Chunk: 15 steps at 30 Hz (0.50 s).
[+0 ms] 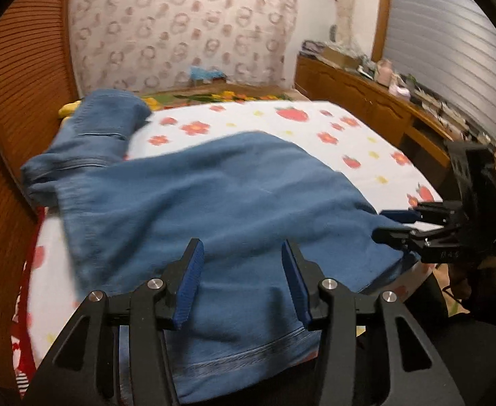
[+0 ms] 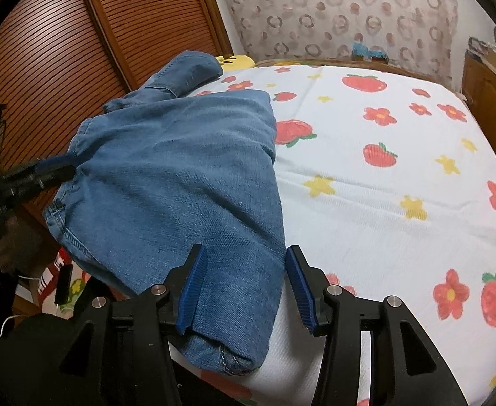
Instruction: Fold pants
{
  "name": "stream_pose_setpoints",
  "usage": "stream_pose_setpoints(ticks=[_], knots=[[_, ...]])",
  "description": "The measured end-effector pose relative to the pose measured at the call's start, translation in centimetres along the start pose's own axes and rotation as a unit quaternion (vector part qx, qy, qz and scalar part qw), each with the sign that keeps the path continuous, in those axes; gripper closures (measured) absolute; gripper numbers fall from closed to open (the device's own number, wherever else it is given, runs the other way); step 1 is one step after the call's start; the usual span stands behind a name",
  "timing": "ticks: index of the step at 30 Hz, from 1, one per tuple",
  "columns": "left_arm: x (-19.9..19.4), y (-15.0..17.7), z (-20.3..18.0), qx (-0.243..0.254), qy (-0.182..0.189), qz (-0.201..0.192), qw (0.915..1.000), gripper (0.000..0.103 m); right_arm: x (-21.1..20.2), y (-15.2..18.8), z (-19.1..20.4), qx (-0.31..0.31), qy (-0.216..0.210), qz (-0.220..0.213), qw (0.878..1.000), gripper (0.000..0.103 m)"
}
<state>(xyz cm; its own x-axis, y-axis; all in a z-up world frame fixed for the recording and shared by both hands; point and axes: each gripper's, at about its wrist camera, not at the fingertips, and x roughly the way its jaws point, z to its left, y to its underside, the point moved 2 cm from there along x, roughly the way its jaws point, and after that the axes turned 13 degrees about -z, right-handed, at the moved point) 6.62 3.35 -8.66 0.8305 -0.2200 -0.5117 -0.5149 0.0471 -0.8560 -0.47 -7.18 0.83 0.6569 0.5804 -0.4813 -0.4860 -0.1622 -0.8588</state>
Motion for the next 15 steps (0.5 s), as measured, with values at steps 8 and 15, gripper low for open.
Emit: stream_pose_setpoints(ticks=[8, 15], knots=[[2.0, 1.5, -0.6, -0.003, -0.007, 0.025, 0.9997, 0.054, 0.3, 0.2, 0.2, 0.009, -0.009, 0.0, 1.0, 0.06], [2.5, 2.2, -0.4, -0.008, -0.006, 0.024, 0.9997, 0.054, -0.3, -1.3, 1.2, 0.003, -0.038, -0.011, 0.999, 0.091]])
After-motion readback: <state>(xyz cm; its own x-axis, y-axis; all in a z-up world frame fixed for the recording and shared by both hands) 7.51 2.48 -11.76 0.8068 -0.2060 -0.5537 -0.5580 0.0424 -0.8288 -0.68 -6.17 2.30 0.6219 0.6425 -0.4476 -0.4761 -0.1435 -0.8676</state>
